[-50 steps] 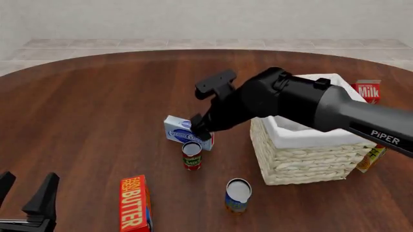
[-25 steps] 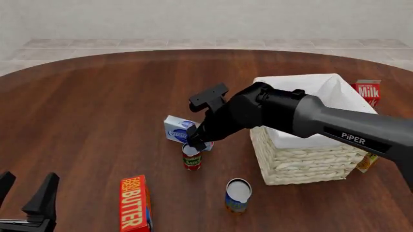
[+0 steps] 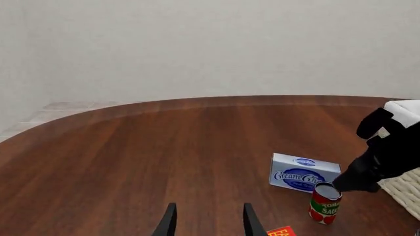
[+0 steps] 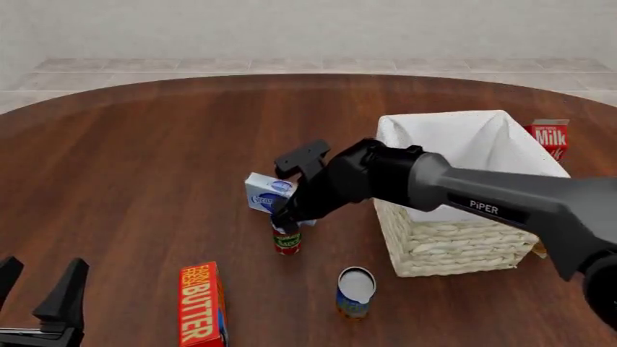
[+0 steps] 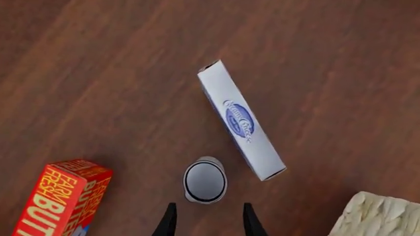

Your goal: Pick up the tomato sauce, and put it in the basket.

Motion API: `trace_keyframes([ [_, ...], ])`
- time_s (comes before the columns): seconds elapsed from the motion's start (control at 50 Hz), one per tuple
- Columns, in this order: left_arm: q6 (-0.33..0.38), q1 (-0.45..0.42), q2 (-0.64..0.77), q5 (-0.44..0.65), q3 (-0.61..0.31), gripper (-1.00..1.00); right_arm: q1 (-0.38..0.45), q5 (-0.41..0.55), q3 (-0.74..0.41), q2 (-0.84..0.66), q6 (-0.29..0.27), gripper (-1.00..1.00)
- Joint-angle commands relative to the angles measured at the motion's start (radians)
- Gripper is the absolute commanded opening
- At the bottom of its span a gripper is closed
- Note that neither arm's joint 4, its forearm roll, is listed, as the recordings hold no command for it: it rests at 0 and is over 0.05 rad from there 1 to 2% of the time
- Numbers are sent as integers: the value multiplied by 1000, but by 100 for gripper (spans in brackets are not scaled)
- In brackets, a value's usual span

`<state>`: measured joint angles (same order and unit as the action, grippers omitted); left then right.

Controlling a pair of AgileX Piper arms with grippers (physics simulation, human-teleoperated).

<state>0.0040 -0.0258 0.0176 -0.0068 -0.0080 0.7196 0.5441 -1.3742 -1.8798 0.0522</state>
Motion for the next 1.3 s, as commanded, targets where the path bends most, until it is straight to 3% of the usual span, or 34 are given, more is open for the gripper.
trace_keyframes([
  [0.02, 0, 0, 0, 0, 0, 100, 14, -24, 11, -29, 23, 100],
  [0.82, 0, 0, 0, 0, 0, 100, 10, -66, 18, -82, 29, 100],
  [1.3, 0, 0, 0, 0, 0, 100, 13, -88, 14, -136, 60, 100],
])
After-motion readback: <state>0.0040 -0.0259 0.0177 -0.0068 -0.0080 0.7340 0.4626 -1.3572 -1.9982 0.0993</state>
